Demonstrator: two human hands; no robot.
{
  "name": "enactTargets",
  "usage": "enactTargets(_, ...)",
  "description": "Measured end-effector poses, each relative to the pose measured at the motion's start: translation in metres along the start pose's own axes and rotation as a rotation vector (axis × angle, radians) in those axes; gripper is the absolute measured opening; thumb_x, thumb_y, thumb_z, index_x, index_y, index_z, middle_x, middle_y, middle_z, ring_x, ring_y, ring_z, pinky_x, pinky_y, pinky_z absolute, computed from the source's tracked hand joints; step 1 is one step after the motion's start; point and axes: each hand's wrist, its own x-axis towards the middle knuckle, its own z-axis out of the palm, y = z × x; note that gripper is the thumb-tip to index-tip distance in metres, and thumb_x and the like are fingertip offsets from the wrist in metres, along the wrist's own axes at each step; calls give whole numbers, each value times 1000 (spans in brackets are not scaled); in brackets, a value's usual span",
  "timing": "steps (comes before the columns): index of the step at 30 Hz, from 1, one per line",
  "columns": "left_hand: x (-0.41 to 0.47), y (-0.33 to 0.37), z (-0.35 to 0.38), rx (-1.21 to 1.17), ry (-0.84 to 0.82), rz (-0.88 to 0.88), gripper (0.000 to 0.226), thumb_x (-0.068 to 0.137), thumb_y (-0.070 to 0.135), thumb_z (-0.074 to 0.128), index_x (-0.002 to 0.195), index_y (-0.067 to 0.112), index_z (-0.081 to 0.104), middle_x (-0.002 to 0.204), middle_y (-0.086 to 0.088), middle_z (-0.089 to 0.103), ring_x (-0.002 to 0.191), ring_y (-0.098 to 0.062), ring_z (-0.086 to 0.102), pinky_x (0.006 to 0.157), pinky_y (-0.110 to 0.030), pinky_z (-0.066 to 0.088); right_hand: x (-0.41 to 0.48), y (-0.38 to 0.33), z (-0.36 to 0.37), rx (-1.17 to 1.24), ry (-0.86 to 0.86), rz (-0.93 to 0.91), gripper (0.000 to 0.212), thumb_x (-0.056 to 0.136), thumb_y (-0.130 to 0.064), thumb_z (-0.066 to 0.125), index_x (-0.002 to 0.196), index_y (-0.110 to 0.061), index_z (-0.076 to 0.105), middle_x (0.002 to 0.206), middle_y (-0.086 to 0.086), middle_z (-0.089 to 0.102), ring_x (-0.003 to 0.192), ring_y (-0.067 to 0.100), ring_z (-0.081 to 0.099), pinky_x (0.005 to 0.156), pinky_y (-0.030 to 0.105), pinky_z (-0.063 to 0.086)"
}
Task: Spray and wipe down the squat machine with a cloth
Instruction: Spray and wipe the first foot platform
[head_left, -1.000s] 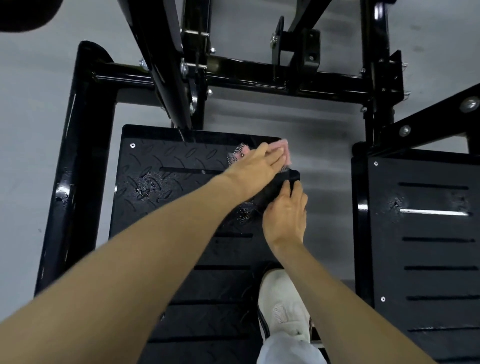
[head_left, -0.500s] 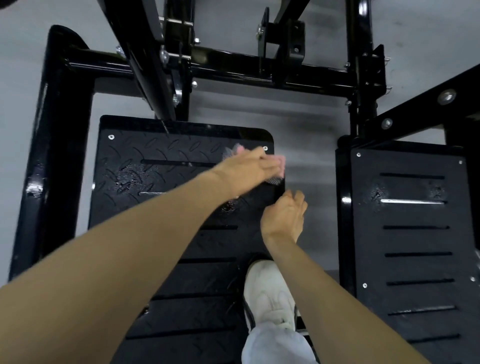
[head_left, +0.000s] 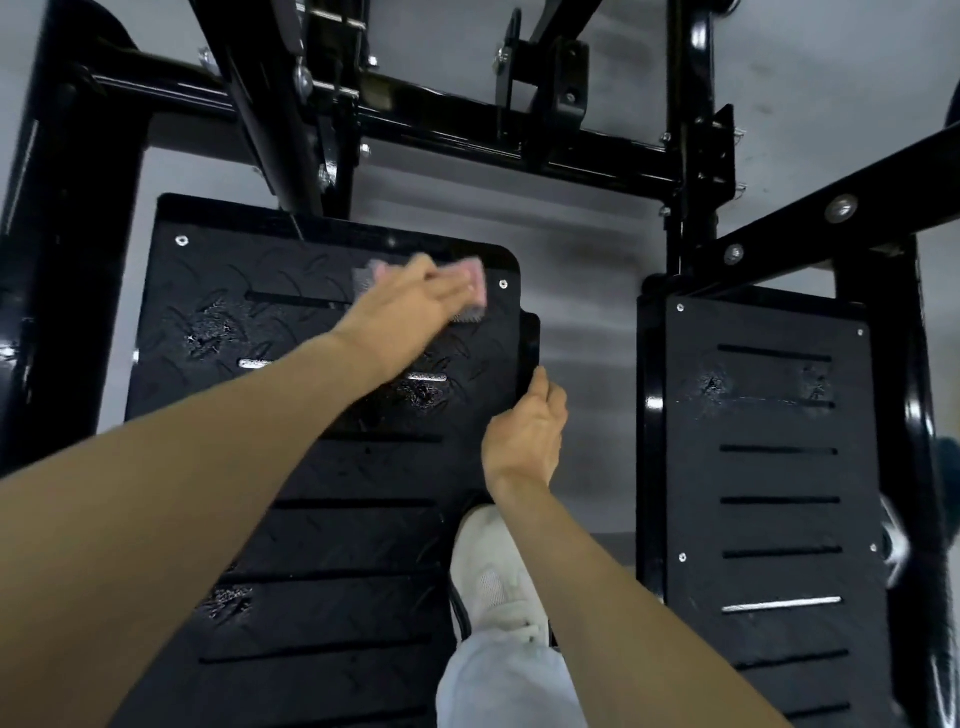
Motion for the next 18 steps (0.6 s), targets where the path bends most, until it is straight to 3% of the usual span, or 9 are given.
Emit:
enactTargets(2,-6,3,-1,14,2,-194,77,84,-4,56,150,16,23,157,0,21,117,-26,37,101,-42,38,-3,-2,2,-59,36,-34,67,90,3,42,151,-13,19,148,11,26,129,28,33,106,38,34)
enactTargets(4,-10,26,-4,7,-16,-252,73,86,-1,55,149,13,22,155,-4,22,114,-26,37,95,-37,38,-5,-4,2,-105,56,-61,69,90,3,43,151,-14,16,152,11,21,133,28,29,110,39,30)
enactTargets(6,-10,47,-3,-29,-39,-121,64,86,-3,51,144,14,31,147,-5,29,110,-26,37,88,-34,37,-7,-7,3,-125,54,-74,70,89,2,44,151,-14,16,153,11,19,136,28,26,111,40,29)
enactTargets(8,-14,53,-3,-14,-97,107,58,89,0,48,143,15,34,146,-1,31,114,-27,37,94,-36,38,-10,-12,5,-136,48,-95,68,90,0,44,151,-14,16,155,10,17,136,27,25,112,41,29)
enactTargets(10,-16,33,-8,-15,-102,136,63,89,-1,52,145,20,33,148,4,30,118,-26,35,101,-40,37,-13,-17,8,-148,38,-121,68,91,-1,44,151,-13,16,156,9,15,138,26,22,112,41,28)
enactTargets(14,-30,-16,-13,-10,-11,-200,72,85,-5,55,148,18,28,154,-1,21,122,-29,33,103,-43,35,-21,-22,14,-152,7,-159,58,98,-13,38,152,-15,16,159,9,9,142,26,16,115,41,24)
enactTargets(18,-39,8,-11,-85,-19,-443,70,86,-6,53,147,16,27,153,-5,21,122,-30,33,103,-40,33,-26,-23,20,-203,-12,-184,56,101,-23,35,152,-15,15,159,11,6,144,26,12,117,41,20)
